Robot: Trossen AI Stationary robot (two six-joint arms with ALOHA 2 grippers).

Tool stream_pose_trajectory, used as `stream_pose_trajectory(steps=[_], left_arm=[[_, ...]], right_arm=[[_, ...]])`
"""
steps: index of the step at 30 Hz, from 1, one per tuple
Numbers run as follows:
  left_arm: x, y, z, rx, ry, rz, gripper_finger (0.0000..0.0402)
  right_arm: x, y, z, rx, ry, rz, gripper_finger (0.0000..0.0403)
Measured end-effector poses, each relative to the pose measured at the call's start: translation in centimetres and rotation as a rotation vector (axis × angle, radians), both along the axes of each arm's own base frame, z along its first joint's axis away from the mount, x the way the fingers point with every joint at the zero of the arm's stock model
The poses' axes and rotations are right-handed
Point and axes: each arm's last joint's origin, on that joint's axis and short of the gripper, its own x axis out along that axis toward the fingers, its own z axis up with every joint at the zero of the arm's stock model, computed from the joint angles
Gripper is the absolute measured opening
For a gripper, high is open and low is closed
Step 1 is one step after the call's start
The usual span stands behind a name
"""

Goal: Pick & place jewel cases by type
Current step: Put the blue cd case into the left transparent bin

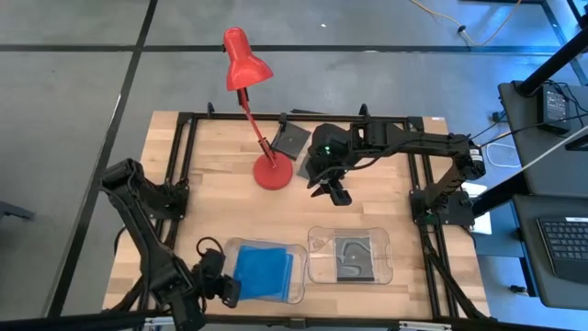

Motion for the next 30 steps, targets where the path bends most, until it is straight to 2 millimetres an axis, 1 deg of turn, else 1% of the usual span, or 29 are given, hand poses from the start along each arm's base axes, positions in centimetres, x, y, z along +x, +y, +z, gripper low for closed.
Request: stream_pose_trajectory(steps=[5, 8, 12, 20, 24, 30], left_arm=[[0.0, 0.2, 0.3, 0.008, -0.01, -0.012, 0.0051], [0.3, 0.4, 0.1, 0.019, 0.013, -0.017, 0.0059], [0.8, 0.5, 0.0, -0.021, 0.071, -0.055, 0.0063], [1.5, 1.0, -0.1, 0.023, 0.072, -0.08, 0.0062], [1.5, 1.0, -0.1, 0.042, 0.079, -0.11, 0.007], [1.5, 1.0, -0.2, 0.04, 0.08, -0.106, 0.0072]], right_arm=[[0.0, 0.0, 0.0, 0.0, -0.001, 0.0, 0.0133], [0.0, 0.0, 0.0, 0.0, -0.002, 0.0, 0.0133], [0.0, 0.0, 0.0, 0.0, -0.002, 0.0, 0.0133], [0.0, 0.0, 0.0, -0.003, -0.003, 0.003, 0.0133], [0.0, 0.0, 0.0, -0.003, -0.003, 0.003, 0.0133], [0.0, 0.0, 0.0, -0.003, -0.003, 0.003, 0.0133]])
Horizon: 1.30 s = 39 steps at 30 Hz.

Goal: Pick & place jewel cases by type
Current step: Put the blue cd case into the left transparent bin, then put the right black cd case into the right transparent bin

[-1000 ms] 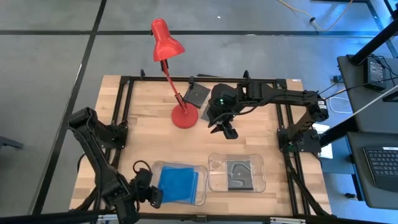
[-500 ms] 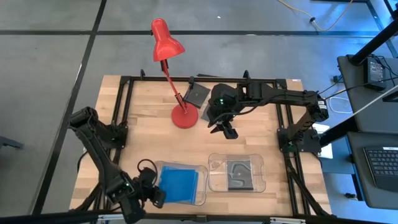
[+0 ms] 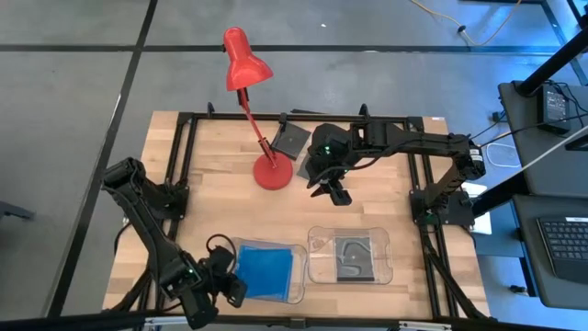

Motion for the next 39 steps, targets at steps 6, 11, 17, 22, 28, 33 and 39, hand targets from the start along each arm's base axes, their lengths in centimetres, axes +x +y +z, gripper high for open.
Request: stream_pose_trajectory(steps=[6, 11, 17, 22, 28, 33, 39], left_arm=[[0.0, 0.0, 0.0, -0.023, 0.017, 0.003, 0.0073], [-0.1, -0.1, -0.1, -0.024, 0.037, -0.029, 0.0073], [-0.1, -0.1, -0.1, -0.022, 0.037, -0.03, 0.0086], [-0.1, 0.0, -0.1, -0.01, 0.043, -0.033, 0.0136], [-0.8, 0.6, 0.4, -0.032, 0.096, -0.037, 0.0184], [-2.0, 2.1, 2.7, 0.029, 0.02, -0.012, 0.0191], [-2.1, 5.0, 5.2, 0.277, -0.157, -0.026, 0.0189]], right_arm=[[0.0, 0.0, 0.0, 0.0, 0.0, 0.0, 0.0133], [0.0, 0.0, 0.0, 0.0, 0.0, 0.0, 0.0133], [0.0, 0.0, 0.0, 0.0, 0.0, 0.0, 0.0133], [0.0, 0.0, 0.0, 0.0, 0.001, 0.0, 0.0133], [0.0, 0.0, 0.0, 0.0, 0.001, 0.0, 0.0133], [0.0, 0.0, 0.0, 0.003, 0.002, -0.005, 0.0133], [-0.1, 0.0, -0.1, 0.005, 0.02, -0.006, 0.0133]])
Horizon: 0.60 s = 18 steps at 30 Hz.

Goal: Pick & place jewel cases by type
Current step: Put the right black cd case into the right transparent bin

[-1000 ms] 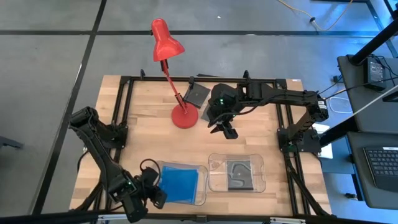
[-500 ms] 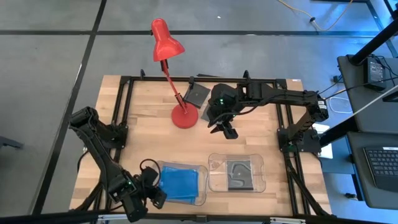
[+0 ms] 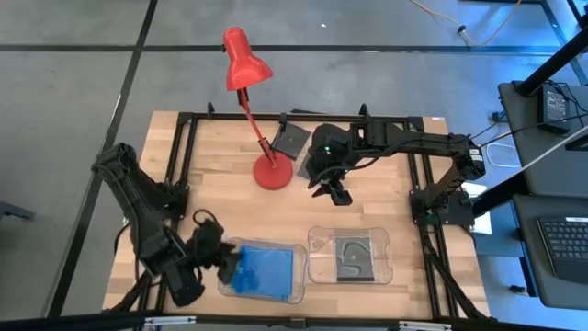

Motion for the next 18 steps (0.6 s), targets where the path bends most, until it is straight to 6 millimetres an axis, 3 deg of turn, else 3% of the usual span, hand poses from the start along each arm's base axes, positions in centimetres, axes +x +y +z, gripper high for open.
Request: stream_pose_trajectory(steps=[12, 18], left_arm=[[2.7, 9.3, 1.7, 0.241, 0.239, -0.019, 0.0191], [5.5, 14.1, 2.0, 0.363, 0.3, -0.071, 0.0189]], right_arm=[[-0.5, 0.3, -0.3, 0.079, 0.103, -0.066, 0.0133], [0.1, -0.1, -3.2, 0.11, 0.099, -0.021, 0.0133]])
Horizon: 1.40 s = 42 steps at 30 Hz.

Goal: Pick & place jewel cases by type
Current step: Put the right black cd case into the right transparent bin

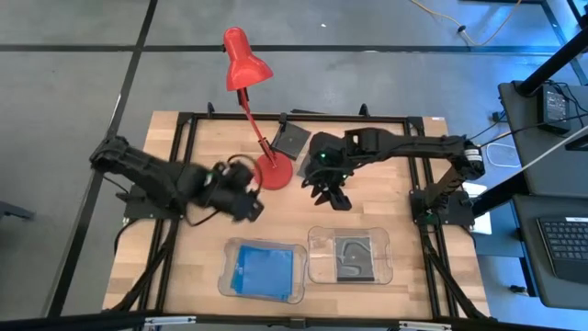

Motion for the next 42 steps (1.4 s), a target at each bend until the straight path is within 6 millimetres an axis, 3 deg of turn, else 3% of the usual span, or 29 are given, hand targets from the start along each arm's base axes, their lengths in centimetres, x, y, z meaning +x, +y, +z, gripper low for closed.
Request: stream_pose_trajectory(steps=[5, 10, 14, 19, 24, 32, 42], left_arm=[[2.4, 5.0, 0.6, -0.001, -0.019, -0.108, 0.0191], [4.0, 10.9, 1.0, 0.0, -0.077, -0.195, 0.0189], [4.7, 15.2, 0.0, 0.002, -0.063, -0.251, 0.0191], [6.0, 19.0, -3.0, -0.059, 0.016, -0.325, 0.0189], [8.0, 20.7, -6.6, -0.071, 0.099, -0.448, 0.0191], [11.7, 21.5, -11.7, -0.097, 0.072, -0.649, 0.0189], [15.2, 20.4, -16.2, 0.046, 0.085, -0.793, 0.019]], right_arm=[[-0.5, -1.4, -3.2, 0.064, 0.034, 0.054, 0.0133], [-1.2, -4.1, -4.9, 0.041, 0.032, 0.018, 0.0133], [-1.7, -7.2, -5.3, 0.009, -0.013, -0.024, 0.0133], [-2.8, -11.2, -5.6, 0.02, -0.033, -0.174, 0.0133], [-4.3, -13.9, -6.6, 0.11, 0.002, -0.311, 0.0133], [-6.4, -16.0, -9.1, 0.347, -0.018, -0.342, 0.0133], [-7.7, -19.1, -10.3, 0.312, 0.026, -0.696, 0.0133]])
